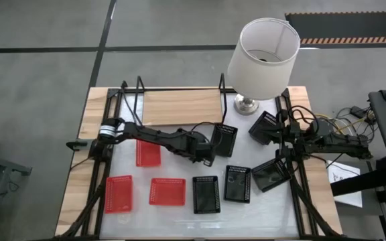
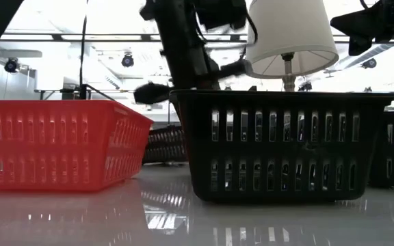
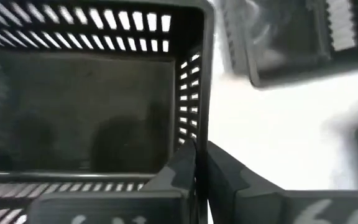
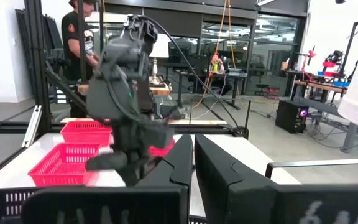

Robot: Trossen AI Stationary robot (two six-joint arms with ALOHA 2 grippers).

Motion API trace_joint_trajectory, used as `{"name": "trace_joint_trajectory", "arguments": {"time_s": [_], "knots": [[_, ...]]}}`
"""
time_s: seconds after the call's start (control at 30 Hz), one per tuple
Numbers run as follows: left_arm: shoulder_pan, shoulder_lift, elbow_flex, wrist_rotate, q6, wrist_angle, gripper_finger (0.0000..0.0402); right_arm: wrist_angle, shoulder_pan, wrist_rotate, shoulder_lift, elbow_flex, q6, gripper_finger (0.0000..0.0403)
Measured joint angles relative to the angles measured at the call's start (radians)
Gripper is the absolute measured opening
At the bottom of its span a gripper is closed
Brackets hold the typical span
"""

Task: Stack baskets on shelf by color
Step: Put the black bin on the shelf

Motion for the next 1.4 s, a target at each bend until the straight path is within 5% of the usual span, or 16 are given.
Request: {"name": "trace_joint_trajectory", "arguments": {"time_s": [0.23,0.37,0.6,0.8,1.2,1.4], "knots": [[-0.052,-0.149,0.0,-0.064,0.446,-0.038,0.0,0.003,0.0,0.001,0.005,0.0,-0.005,0.0011],[-0.082,-0.227,0.0,-0.122,0.864,-0.083,0.0,0.002,0.0,0.0,0.006,0.0,0.004,0.0011],[-0.078,-0.328,-0.01,-0.338,1.356,-0.2,0.0,0.001,0.0,-0.001,0.007,0.0,0.003,0.0011],[0.036,-0.428,-0.114,-0.301,1.424,-0.196,0.0,0.002,0.0,-0.002,0.007,0.0,0.003,0.0011],[0.29,-0.632,-0.553,-0.199,1.508,0.039,0.0,0.001,0.0,-0.001,0.007,0.0,0.001,0.0011],[0.358,-0.672,-0.64,-0.156,1.509,0.039,0.0,0.001,0.0,-0.001,0.007,0.0,0.003,0.0011]]}}
